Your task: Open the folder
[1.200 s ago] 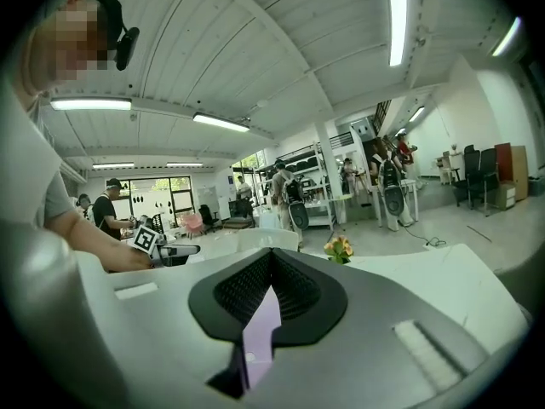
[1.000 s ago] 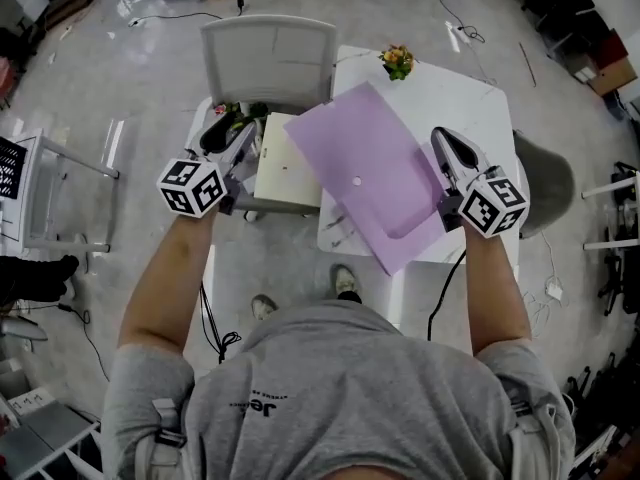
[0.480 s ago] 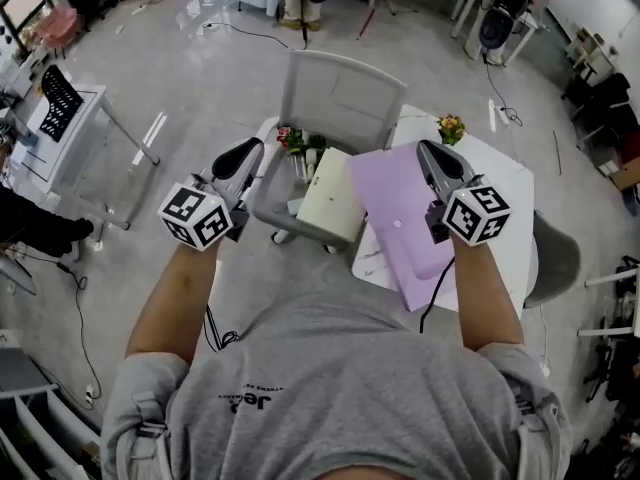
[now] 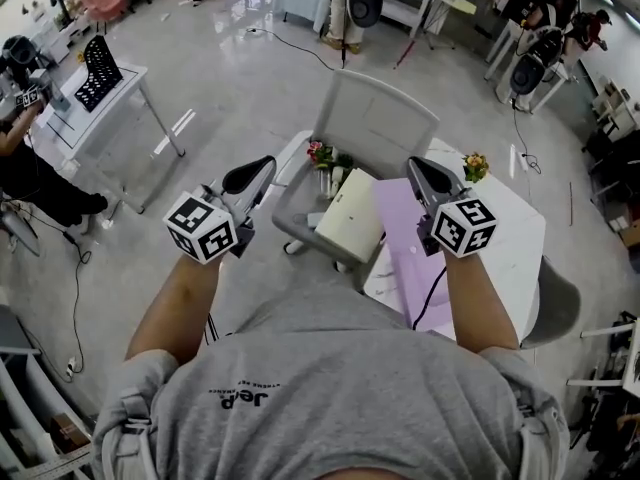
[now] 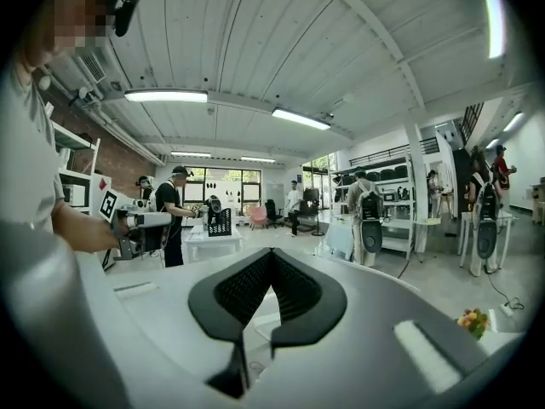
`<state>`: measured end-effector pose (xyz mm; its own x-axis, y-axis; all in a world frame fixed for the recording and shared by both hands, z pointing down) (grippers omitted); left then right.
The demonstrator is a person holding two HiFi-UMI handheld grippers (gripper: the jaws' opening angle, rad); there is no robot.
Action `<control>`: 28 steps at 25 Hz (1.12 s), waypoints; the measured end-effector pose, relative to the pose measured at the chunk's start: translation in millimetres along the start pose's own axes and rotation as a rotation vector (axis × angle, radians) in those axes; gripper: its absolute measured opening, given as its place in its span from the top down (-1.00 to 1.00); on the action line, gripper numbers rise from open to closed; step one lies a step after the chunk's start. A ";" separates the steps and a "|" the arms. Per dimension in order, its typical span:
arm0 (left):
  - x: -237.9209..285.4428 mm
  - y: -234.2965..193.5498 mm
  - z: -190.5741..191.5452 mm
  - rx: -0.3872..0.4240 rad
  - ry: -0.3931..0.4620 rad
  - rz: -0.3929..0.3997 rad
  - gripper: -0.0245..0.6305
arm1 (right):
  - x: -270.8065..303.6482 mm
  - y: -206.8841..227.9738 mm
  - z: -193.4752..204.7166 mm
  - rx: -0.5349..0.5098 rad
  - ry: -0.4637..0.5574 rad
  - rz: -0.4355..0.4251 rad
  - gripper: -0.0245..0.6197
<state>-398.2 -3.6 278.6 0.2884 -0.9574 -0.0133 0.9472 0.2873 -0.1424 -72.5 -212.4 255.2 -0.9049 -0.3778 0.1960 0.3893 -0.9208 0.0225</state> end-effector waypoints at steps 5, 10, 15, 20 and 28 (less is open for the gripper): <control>-6.5 -1.5 -3.8 -0.001 -0.003 -0.003 0.75 | 6.0 -4.7 -2.6 -0.002 0.001 -0.014 0.91; -8.6 -2.0 -6.7 0.006 -0.006 -0.005 0.75 | 9.9 -7.0 -3.3 -0.019 -0.004 -0.014 0.91; -13.1 0.6 -7.1 0.011 -0.013 -0.006 0.75 | 8.5 -10.6 -5.0 -0.028 -0.011 -0.011 0.91; -13.3 1.5 -8.0 0.007 -0.010 -0.009 0.75 | 8.7 -9.6 -6.2 -0.029 -0.006 -0.013 0.91; -17.2 4.0 -3.3 -0.004 -0.011 -0.015 0.75 | 6.7 -10.2 -3.2 -0.034 -0.011 0.007 0.92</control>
<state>-399.8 13.9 275.1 0.2762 -0.9611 -0.0004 0.9508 0.2733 -0.1463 -83.1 -205.9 253.1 -0.9004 -0.3830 0.2065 0.3891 -0.9211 -0.0120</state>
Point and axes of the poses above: the fingertips, and each gripper's own axes: x forward along the fingers, y to its right, z out of its underside, the point moved 10 cm from there along -x, backward along the fingers, and after that the axes turned 4 degrees about -y, right-handed, at the moved point
